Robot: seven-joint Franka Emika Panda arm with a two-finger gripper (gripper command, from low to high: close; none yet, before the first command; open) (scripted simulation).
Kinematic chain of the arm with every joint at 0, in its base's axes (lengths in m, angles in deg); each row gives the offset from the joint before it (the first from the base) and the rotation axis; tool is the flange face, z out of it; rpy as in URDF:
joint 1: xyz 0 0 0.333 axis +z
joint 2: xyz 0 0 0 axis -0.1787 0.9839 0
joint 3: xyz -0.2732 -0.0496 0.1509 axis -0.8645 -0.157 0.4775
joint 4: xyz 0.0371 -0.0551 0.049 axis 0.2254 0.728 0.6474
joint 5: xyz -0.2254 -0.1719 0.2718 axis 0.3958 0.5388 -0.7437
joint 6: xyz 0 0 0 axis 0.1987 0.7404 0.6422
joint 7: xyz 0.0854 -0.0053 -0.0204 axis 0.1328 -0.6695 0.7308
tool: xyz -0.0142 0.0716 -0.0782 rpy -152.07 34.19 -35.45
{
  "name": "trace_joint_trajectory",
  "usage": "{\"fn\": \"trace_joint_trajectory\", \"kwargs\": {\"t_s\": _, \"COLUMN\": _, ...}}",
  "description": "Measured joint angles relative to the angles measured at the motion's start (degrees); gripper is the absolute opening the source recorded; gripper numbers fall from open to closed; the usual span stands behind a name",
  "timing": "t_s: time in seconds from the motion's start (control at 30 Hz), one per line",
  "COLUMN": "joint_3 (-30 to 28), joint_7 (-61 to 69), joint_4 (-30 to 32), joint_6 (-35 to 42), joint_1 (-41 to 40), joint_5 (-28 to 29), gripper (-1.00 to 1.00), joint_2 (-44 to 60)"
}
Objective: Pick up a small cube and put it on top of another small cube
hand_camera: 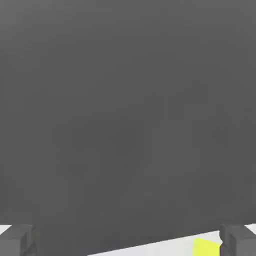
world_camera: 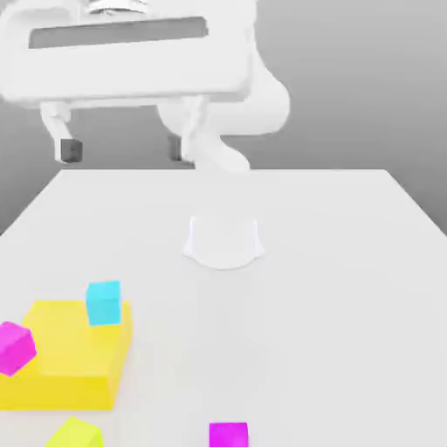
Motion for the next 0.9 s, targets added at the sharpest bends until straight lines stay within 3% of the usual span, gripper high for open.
{"fn": "trace_joint_trajectory", "kwargs": {"t_s": 0.47, "joint_3": -2.6, "joint_7": 1.4, "joint_4": -1.6, "joint_6": -7.8, "joint_1": -5.6, "joint_5": -4.0, "gripper": 0.0, "joint_2": 29.1}}
{"fn": "trace_joint_trajectory", "kwargs": {"t_s": 0.63, "joint_3": -0.8, "joint_7": 2.9, "joint_4": -3.5, "joint_6": -14.4, "joint_1": -7.8, "joint_5": -6.2, "gripper": 0.0, "joint_2": 39.5}}
{"fn": "trace_joint_trajectory", "kwargs": {"t_s": 0.67, "joint_3": -0.4, "joint_7": 3.1, "joint_4": -3.8, "joint_6": -15.3, "joint_1": -8.1, "joint_5": -6.5, "gripper": -1.0, "joint_2": 40.7}}
{"fn": "trace_joint_trajectory", "kwargs": {"t_s": 0.9, "joint_3": -0.5, "joint_7": 3.1, "joint_4": -3.7, "joint_6": -15.2, "joint_1": -8.1, "joint_5": -6.5, "gripper": -1.0, "joint_2": 40.5}}
